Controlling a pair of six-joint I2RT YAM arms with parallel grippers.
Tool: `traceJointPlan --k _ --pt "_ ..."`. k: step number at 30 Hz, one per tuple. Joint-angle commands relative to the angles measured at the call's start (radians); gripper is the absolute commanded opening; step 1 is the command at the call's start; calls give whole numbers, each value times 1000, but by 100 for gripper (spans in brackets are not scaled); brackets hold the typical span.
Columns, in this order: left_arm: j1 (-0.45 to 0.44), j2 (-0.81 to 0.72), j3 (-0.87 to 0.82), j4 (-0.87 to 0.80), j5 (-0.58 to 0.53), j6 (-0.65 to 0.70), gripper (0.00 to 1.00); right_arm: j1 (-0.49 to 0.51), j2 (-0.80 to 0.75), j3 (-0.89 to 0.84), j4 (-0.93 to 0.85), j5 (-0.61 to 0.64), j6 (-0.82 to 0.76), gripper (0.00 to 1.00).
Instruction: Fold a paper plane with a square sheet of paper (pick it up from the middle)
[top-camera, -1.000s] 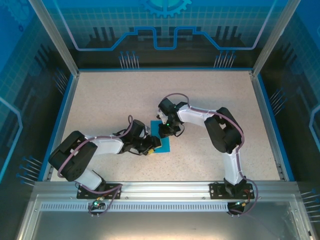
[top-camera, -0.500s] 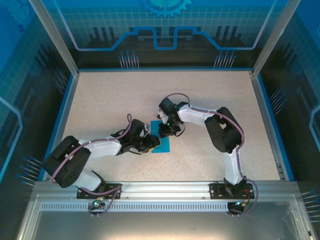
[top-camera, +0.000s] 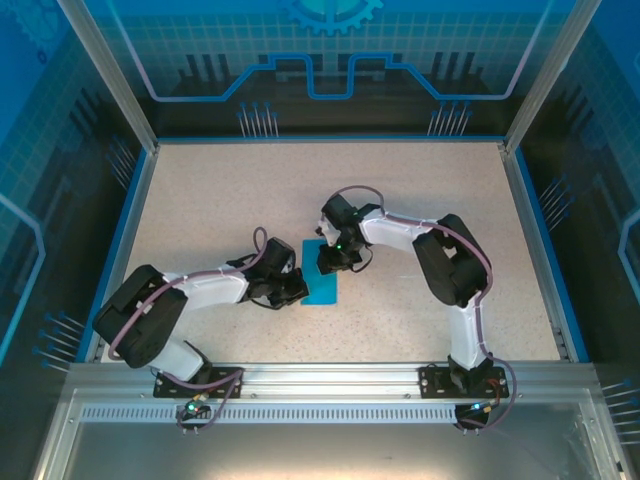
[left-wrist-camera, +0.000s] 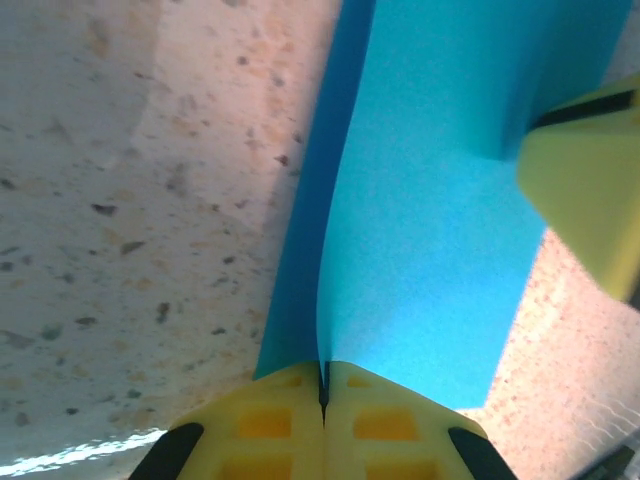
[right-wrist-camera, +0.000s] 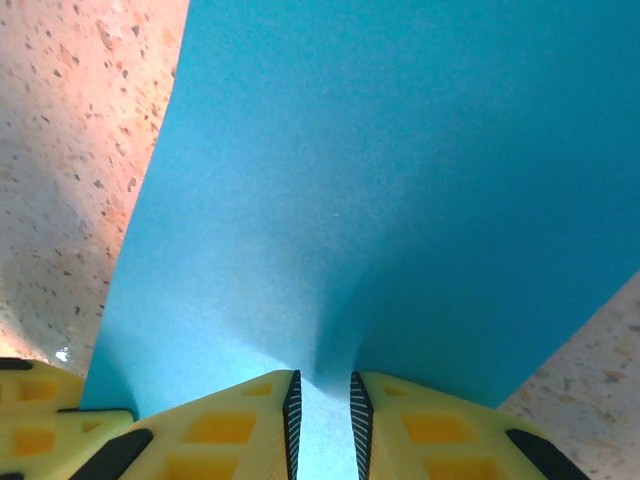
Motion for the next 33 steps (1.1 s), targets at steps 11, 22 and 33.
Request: traceJointPlan --k 11,22,33 --pt "-4 -6 69 -137 -46 69 5 -45 22 45 50 -16 24 21" --pt "-5 -28 39 49 99 14 30 -63 41 23 36 2 34 20" --pt "-3 42 61 170 158 -23 36 -76 50 2 59 -60 58 20"
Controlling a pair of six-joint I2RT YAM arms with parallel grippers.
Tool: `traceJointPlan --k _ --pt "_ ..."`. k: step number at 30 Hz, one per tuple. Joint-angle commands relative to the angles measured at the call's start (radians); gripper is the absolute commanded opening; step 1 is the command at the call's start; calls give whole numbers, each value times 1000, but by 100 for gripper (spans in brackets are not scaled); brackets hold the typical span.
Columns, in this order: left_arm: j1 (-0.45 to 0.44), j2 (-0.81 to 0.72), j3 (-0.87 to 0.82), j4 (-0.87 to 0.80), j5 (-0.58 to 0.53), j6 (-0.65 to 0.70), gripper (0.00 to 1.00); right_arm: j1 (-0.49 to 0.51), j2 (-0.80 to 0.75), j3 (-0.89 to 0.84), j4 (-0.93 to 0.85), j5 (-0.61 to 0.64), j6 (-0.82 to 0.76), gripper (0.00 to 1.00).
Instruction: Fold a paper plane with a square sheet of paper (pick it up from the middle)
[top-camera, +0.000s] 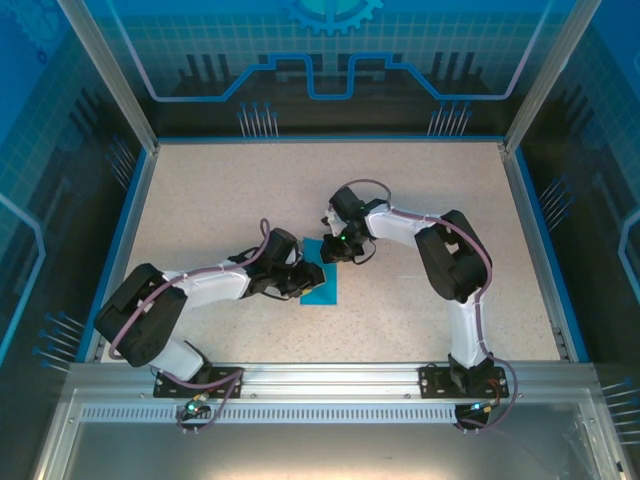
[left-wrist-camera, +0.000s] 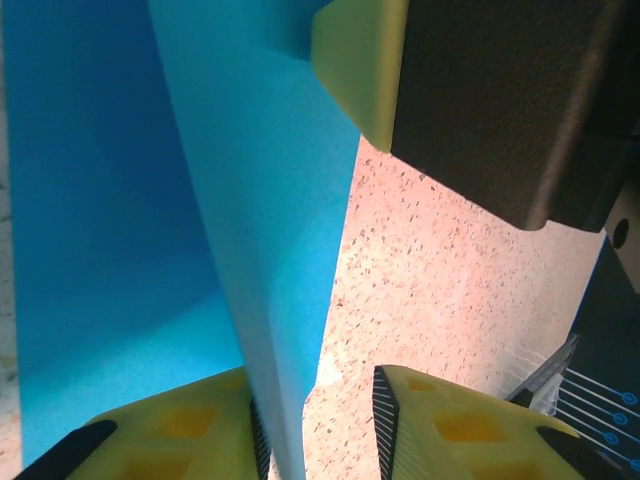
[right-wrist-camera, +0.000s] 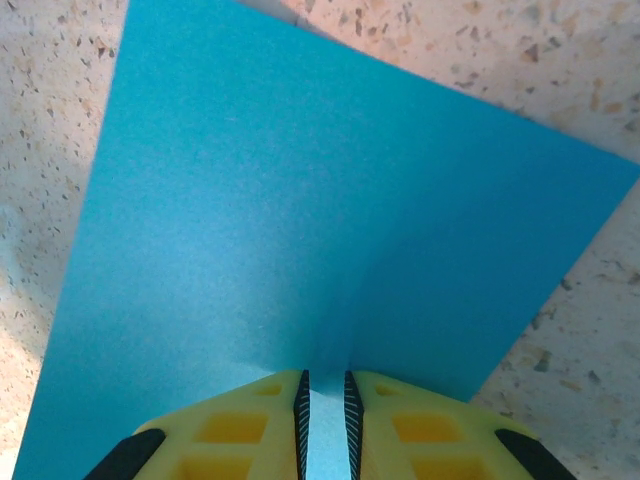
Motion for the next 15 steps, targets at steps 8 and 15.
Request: traceJointPlan --k 8,15 --pt "-4 45 35 56 34 -30 43 -34 29 -10 -10 -72 32 21" --pt "-5 -25 -8 -27 13 -19 45 -36 43 -7 -20 -61 34 21"
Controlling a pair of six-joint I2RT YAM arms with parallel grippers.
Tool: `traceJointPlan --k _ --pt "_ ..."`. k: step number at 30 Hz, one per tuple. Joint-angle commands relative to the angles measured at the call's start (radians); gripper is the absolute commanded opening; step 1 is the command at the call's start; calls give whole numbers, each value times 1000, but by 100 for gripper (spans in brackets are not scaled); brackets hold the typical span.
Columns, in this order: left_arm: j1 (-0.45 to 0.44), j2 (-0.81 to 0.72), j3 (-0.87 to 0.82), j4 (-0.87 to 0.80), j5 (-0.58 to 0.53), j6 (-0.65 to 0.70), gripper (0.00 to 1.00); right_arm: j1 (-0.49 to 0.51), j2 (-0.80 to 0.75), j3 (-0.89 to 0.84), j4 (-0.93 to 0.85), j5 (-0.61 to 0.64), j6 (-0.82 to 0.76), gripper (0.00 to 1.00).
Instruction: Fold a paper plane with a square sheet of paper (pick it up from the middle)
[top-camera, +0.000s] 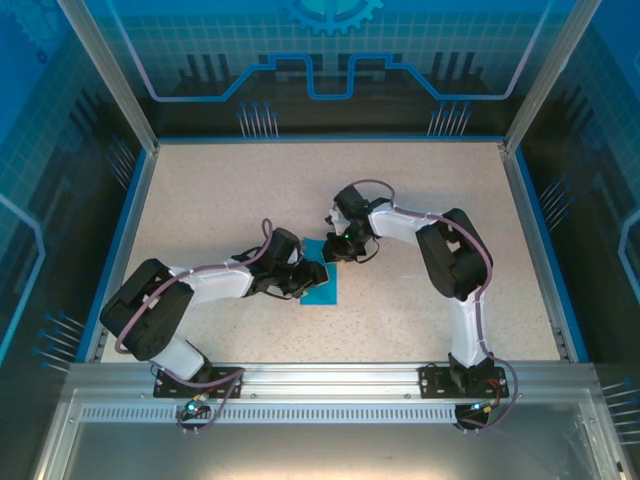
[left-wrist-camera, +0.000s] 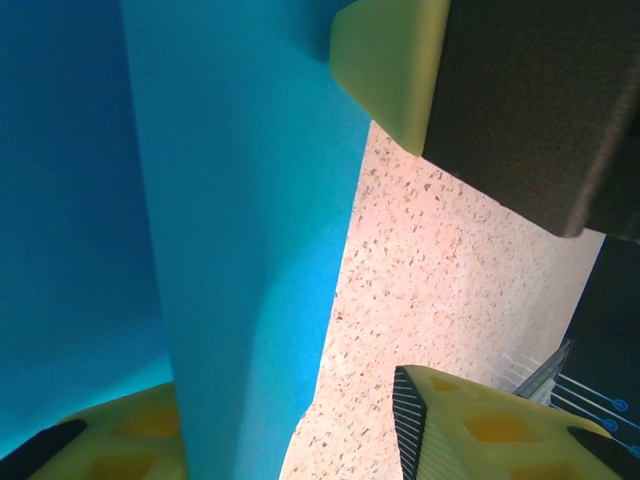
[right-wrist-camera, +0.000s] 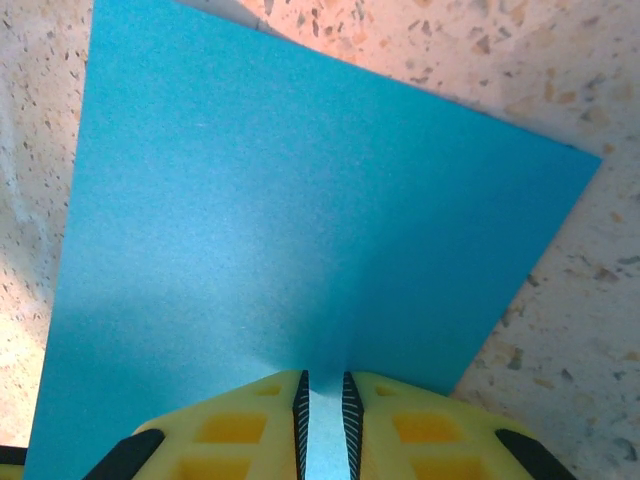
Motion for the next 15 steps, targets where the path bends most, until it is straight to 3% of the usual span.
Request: traceJointPlan --k 1,7,15 --pt "-4 -61 -26 -54 4 3 45 -8 35 -4 -20 -11 13 21" --pt "-3 -118 -64 -74 9 -6 42 -8 41 2 -22 -8 15 21" --pt "-4 -123 -40 35 64 -26 37 -9 42 -1 -21 -7 16 21"
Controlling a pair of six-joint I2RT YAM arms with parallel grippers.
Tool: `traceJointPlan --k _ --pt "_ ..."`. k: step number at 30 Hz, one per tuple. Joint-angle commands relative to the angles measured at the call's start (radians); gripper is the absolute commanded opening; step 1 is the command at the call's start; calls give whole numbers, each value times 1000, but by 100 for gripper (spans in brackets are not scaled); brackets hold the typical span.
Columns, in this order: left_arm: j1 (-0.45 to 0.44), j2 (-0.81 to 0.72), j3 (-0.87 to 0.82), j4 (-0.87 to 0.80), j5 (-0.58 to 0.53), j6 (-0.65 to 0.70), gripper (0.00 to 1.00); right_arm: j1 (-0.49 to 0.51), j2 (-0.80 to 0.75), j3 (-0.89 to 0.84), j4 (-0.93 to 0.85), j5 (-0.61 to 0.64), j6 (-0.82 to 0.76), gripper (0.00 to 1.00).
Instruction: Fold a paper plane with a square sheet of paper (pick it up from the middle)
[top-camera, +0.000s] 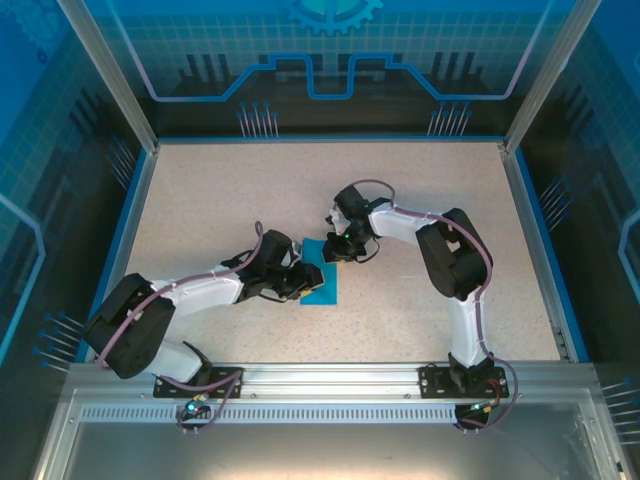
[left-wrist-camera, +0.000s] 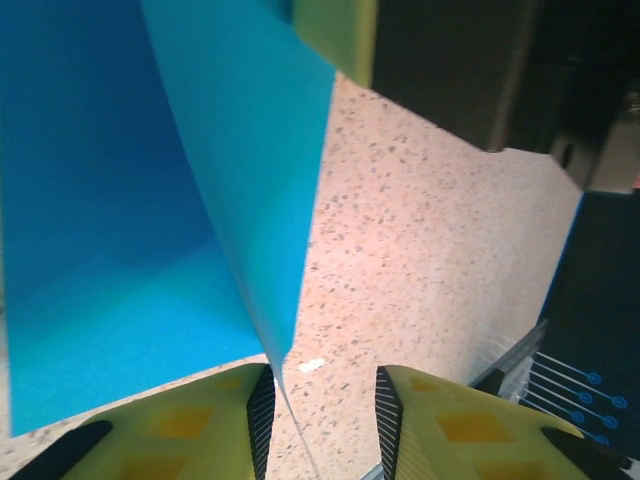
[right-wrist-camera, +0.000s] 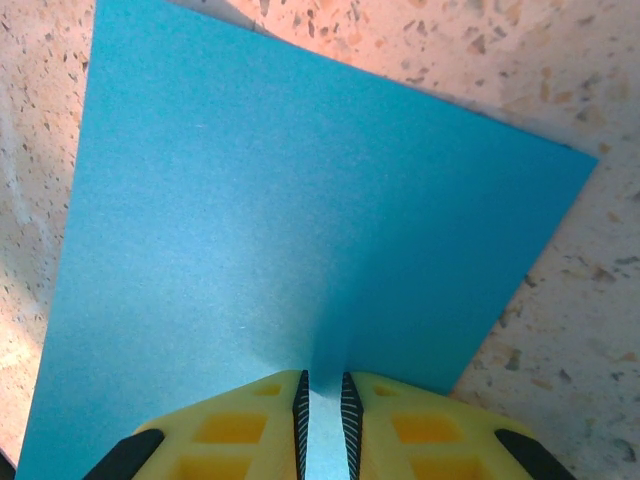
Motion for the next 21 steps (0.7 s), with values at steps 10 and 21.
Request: traceJointPlan --k 10,21 --pt "-3 116 57 100 5 -8 36 -8 33 -3 -14 -28 16 21" --pt "0 153 48 169 -14 23 48 -12 28 2 -24 -46 15 22"
